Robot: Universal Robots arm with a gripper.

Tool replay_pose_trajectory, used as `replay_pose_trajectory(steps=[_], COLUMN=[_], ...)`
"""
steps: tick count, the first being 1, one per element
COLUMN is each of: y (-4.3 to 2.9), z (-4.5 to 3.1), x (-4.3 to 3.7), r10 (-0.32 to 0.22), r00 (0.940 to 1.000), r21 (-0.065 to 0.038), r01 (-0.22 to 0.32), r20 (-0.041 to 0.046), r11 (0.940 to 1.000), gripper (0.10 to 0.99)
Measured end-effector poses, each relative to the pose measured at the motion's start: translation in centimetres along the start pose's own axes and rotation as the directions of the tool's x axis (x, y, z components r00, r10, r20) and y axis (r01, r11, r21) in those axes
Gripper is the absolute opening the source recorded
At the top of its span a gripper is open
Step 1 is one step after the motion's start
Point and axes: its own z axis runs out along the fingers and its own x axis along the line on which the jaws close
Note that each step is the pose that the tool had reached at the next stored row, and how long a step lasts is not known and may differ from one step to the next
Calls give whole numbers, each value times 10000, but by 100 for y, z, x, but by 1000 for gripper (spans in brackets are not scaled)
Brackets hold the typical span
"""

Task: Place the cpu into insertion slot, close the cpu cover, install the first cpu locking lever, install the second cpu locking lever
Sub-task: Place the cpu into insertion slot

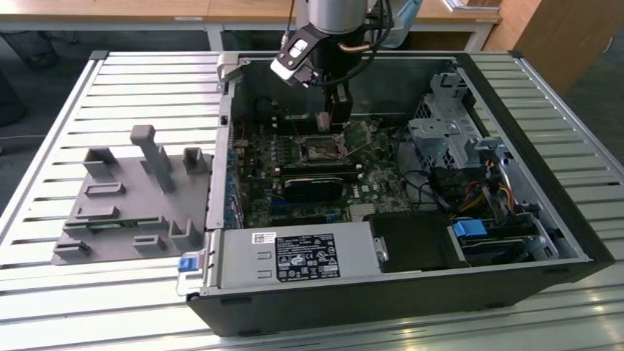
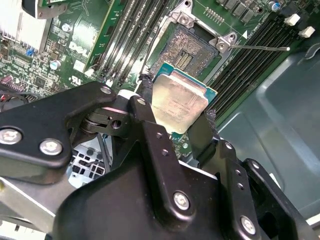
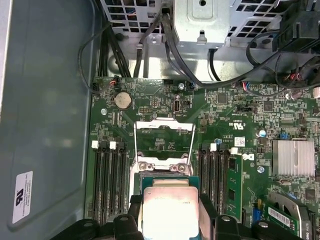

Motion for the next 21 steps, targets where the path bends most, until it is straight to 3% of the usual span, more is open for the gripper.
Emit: replay_pose_trajectory(steps=[3,4,7,21], y=[-10,-18,-22,-28], z=[26,117,153,208], x=[3,3,3,3], r10=[-1,0,0,0], r00=[10000,10000,10000,10000], r21=[0,0,1,0], r01=[1,0,0,0], r20=[1,0,1,0], r11=[10000,10000,10000,10000], gripper=[533,533,533,533])
